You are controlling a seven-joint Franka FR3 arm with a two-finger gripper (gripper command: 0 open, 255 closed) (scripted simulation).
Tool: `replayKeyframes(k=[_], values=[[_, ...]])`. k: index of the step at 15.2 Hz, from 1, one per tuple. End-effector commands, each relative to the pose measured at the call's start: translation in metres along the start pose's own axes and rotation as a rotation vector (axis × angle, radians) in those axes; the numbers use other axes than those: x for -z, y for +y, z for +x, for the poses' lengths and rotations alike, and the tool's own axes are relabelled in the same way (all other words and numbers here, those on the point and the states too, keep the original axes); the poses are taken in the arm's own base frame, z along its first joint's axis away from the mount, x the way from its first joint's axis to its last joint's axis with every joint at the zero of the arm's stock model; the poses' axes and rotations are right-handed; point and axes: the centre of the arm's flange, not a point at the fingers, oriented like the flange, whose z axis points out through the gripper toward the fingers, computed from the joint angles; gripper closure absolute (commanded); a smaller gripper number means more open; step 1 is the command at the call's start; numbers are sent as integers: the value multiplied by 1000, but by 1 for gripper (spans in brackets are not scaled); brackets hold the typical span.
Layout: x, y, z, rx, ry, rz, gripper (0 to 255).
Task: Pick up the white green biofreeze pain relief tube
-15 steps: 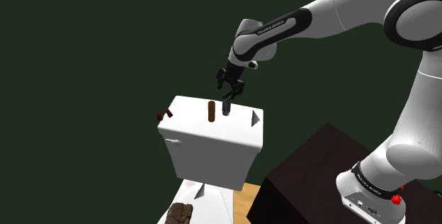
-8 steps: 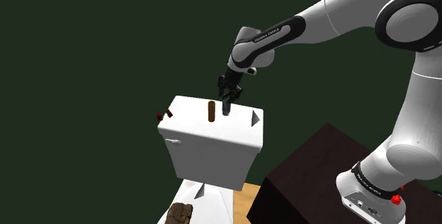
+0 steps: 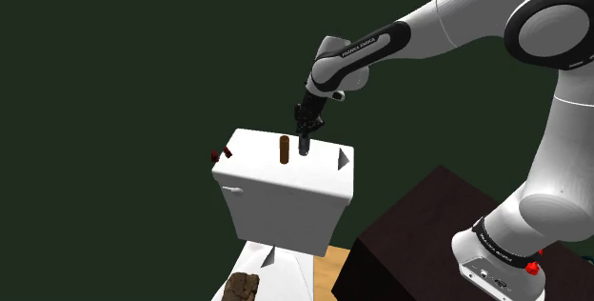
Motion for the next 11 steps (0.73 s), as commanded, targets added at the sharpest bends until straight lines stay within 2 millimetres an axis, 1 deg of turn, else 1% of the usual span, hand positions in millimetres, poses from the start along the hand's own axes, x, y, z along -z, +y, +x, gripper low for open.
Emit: replayKeyframes(k=[1, 11], values=[[-1, -1, 0, -1, 0, -1, 255], [49, -2, -17, -1, 0, -1, 255]])
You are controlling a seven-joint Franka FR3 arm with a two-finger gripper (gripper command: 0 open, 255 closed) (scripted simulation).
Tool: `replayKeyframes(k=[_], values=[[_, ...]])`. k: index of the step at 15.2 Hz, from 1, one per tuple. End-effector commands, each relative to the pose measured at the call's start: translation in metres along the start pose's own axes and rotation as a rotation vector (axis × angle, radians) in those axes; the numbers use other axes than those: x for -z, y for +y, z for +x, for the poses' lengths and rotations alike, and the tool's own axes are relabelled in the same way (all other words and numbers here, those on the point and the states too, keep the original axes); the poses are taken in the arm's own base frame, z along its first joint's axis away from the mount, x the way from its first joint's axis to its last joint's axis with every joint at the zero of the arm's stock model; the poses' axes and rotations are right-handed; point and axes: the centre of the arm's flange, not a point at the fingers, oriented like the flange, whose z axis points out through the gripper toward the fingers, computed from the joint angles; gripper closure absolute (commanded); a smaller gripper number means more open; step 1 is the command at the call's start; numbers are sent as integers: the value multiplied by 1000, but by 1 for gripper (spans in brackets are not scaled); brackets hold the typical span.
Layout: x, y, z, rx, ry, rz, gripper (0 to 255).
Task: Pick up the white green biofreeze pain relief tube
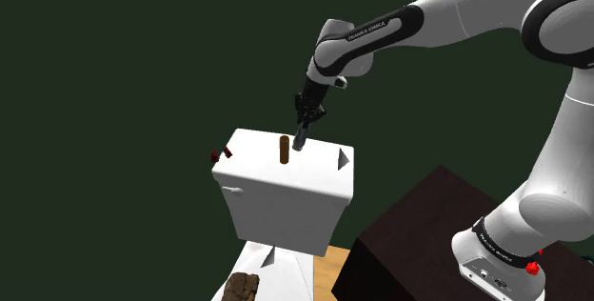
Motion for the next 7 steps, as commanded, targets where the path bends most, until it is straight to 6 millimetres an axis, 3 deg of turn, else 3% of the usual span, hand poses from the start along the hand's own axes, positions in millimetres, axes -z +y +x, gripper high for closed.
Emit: replayKeyframes(k=[1, 5, 7], values=[[10, 0, -4, 0, 0, 0, 255], [30, -1, -11, 0, 0, 0, 255], [31, -1, -11, 0, 0, 0, 255]])
